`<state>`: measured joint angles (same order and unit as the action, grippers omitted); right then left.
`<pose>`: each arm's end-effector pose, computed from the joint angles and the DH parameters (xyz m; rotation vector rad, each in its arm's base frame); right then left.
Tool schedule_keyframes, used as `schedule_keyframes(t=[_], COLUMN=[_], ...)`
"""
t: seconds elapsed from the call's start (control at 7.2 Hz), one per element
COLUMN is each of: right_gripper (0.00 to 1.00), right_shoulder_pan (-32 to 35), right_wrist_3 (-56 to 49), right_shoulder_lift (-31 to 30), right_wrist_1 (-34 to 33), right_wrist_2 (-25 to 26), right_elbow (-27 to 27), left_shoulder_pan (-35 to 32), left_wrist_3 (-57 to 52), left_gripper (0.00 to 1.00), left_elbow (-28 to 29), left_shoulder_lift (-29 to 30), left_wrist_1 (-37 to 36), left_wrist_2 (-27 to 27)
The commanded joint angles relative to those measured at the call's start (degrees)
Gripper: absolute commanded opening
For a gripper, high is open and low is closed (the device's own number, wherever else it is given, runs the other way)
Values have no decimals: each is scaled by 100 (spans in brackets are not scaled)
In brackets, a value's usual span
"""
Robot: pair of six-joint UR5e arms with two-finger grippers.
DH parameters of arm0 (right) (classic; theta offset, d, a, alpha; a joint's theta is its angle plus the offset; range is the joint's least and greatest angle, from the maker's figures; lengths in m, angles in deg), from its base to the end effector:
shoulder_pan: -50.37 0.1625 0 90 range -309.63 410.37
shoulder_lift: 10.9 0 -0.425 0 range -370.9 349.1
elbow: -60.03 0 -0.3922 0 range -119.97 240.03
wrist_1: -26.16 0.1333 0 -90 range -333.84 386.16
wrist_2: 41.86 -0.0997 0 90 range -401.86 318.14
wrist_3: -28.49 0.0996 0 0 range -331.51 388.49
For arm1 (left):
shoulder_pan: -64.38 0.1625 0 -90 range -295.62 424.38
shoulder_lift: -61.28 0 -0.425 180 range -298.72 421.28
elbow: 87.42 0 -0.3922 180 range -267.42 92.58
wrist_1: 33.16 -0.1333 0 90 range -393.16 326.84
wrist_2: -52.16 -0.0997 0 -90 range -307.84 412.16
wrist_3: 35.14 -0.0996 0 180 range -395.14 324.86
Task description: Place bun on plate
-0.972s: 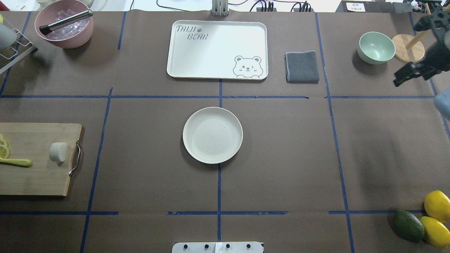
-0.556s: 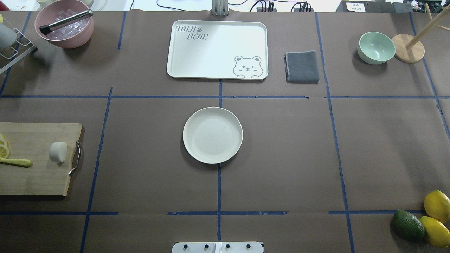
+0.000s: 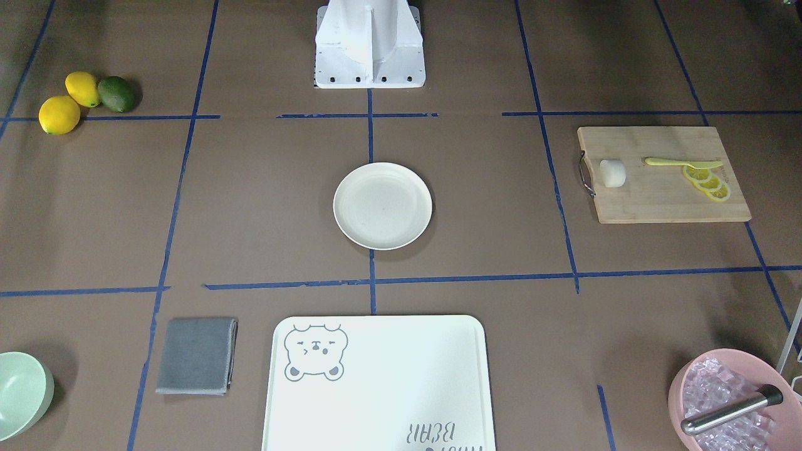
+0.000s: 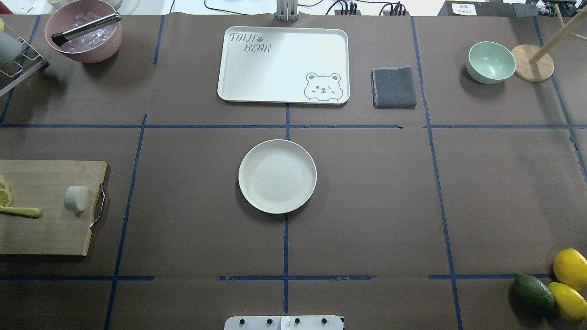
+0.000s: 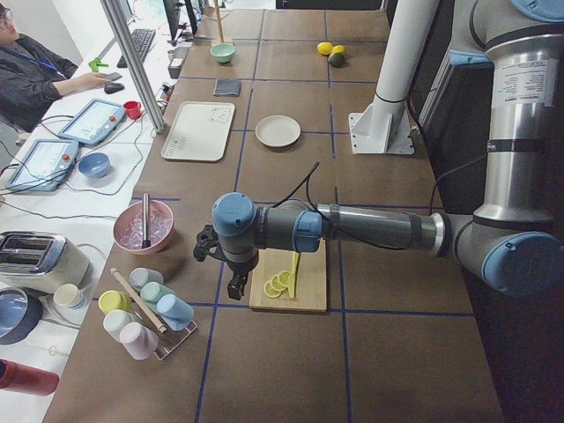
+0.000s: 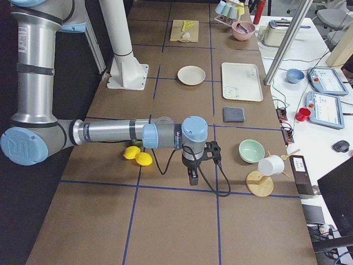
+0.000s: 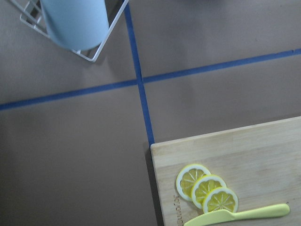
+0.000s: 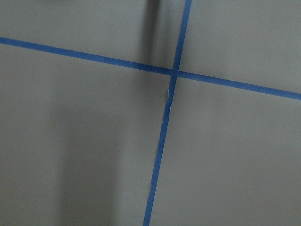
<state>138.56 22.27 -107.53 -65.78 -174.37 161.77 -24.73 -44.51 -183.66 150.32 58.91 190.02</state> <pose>0.0519 -0.4470 0.6175 0.0813 -0.7399 -0.1541 -0.0518 -0.4917 0.6049 0.1825 0.8246 0.2219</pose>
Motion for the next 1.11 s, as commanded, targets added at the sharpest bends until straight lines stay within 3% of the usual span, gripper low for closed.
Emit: schedule_keyframes(t=[0.0, 0.28, 0.69, 0.97], right_gripper=[100, 100, 100, 100], right_shoulder_pan=[5, 5, 5, 5], right_wrist_3=[60, 112, 104, 113], right_shoulder_lift=[3, -5, -31, -32], right_wrist_1=[10, 27, 36, 28], right_wrist_2=[-12, -21, -29, -29], right_elbow=[-5, 13, 13, 22], left_shoulder_pan=[70, 881, 2034, 3297], left_wrist_3=[14, 658, 3940, 5622], left_gripper=[100, 100, 100, 100], left_elbow=[158, -26, -192, -867], left_shoulder_lift=[201, 166, -53, -325], left_wrist_1=[312, 838, 2495, 2659], left_wrist_2=[49, 31, -231, -1525])
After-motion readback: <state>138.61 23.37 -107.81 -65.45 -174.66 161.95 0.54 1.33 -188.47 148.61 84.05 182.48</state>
